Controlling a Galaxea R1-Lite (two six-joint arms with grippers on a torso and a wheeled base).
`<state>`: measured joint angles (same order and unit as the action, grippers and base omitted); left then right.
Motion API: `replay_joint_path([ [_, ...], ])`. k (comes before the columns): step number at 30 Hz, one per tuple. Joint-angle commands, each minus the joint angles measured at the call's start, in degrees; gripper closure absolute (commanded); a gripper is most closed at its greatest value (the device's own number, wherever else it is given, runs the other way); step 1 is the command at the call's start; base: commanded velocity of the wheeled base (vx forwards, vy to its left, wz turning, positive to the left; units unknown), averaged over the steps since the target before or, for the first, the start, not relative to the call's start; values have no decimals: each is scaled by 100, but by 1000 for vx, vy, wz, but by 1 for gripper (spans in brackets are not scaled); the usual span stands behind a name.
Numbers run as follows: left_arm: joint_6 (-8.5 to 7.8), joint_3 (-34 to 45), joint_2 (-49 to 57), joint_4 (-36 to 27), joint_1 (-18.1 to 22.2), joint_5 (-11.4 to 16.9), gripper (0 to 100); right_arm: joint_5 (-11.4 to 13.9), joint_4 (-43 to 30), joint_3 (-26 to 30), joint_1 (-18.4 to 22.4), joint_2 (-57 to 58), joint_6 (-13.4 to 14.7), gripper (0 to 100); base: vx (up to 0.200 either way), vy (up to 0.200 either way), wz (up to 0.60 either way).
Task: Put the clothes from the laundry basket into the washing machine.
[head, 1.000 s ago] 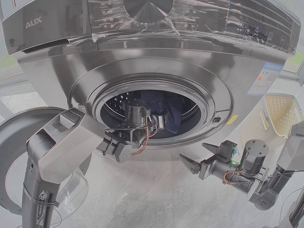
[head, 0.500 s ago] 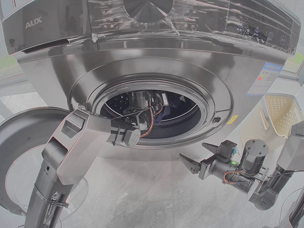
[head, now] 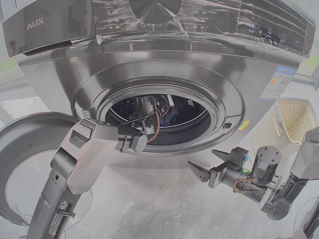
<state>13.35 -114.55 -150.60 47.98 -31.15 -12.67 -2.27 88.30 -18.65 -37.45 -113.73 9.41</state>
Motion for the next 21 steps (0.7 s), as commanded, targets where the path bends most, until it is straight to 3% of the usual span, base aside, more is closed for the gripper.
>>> replay_joint_path([
  [1,10,-4,-39,1,-14,-34,0,-2,3,11,1,0,-1,0,0,0,0],
  [6,1,-4,-4,-70,-67,-175,0,-2,3,11,1,0,-1,0,0,0,0],
  [11,1,548,277,-70,-155,-192,0,-2,3,28,10,8,-1,0,0,0,0],
  [16,-17,1875,848,18,-269,-184,0,-2,3,37,10,8,-1,0,0,0,0],
  [21,-43,2579,1174,229,-278,-175,0,7,3,37,1,8,-1,0,0,0,0],
])
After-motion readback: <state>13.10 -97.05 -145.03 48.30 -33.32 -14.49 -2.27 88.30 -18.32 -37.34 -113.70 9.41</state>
